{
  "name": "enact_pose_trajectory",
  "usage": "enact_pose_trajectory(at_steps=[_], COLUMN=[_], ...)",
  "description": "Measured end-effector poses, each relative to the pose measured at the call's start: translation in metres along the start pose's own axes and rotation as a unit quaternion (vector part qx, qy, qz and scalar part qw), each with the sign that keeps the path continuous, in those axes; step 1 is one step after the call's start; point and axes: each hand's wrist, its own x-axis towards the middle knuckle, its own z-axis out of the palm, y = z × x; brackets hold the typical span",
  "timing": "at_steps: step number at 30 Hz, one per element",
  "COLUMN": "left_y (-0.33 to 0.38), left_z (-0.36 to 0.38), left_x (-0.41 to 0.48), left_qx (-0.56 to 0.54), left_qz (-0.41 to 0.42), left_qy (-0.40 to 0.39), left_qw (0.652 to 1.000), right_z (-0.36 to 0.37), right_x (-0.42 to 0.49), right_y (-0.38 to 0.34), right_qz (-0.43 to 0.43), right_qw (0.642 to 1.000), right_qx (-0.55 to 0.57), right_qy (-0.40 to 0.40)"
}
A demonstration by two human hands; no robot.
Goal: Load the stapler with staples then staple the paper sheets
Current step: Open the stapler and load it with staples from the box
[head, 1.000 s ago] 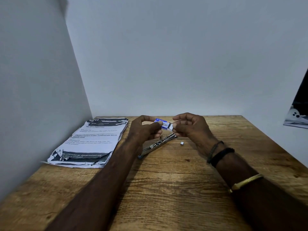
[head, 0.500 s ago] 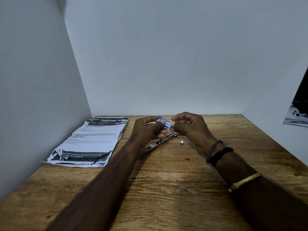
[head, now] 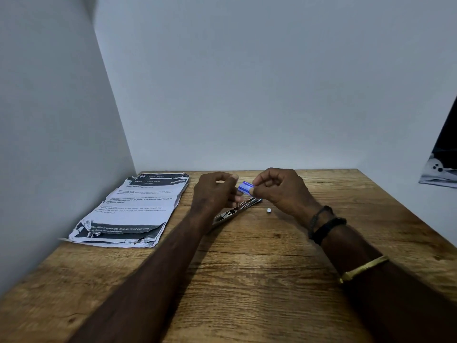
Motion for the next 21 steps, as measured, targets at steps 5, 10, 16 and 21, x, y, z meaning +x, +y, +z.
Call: enact_pose_trajectory(at_steps=[5,10,16,21], left_y=[-0.006,-0.011,-0.015,-0.013], left_z=[-0.008,-0.008,-0.004,-0.004], left_x=[0.008,0.01,0.011,0.009], left_qx=[0.08,0.131,0.235,0.281], left_qz=[0.033,0.034,0.028,0.037], left_qy=[0.066,0.044,0.014,0.0], left_qw=[0.994,0.99,0.971,0.959], right_z=[-0.009,-0.008,-0.013,-0.021], right_x=[-0.004,-0.008,-0.003,0.0], right_y=[0.0,0.001,0.002,0.008], right_qz=[-0.032,-0.017,-0.039,-0.008], right_qw=[0.985,0.956,0.968,0.954], right_qx=[-0.108,-0.221,-0.225,-0.297], right_qy=[-0.134,-0.193,-0.1,-0.044])
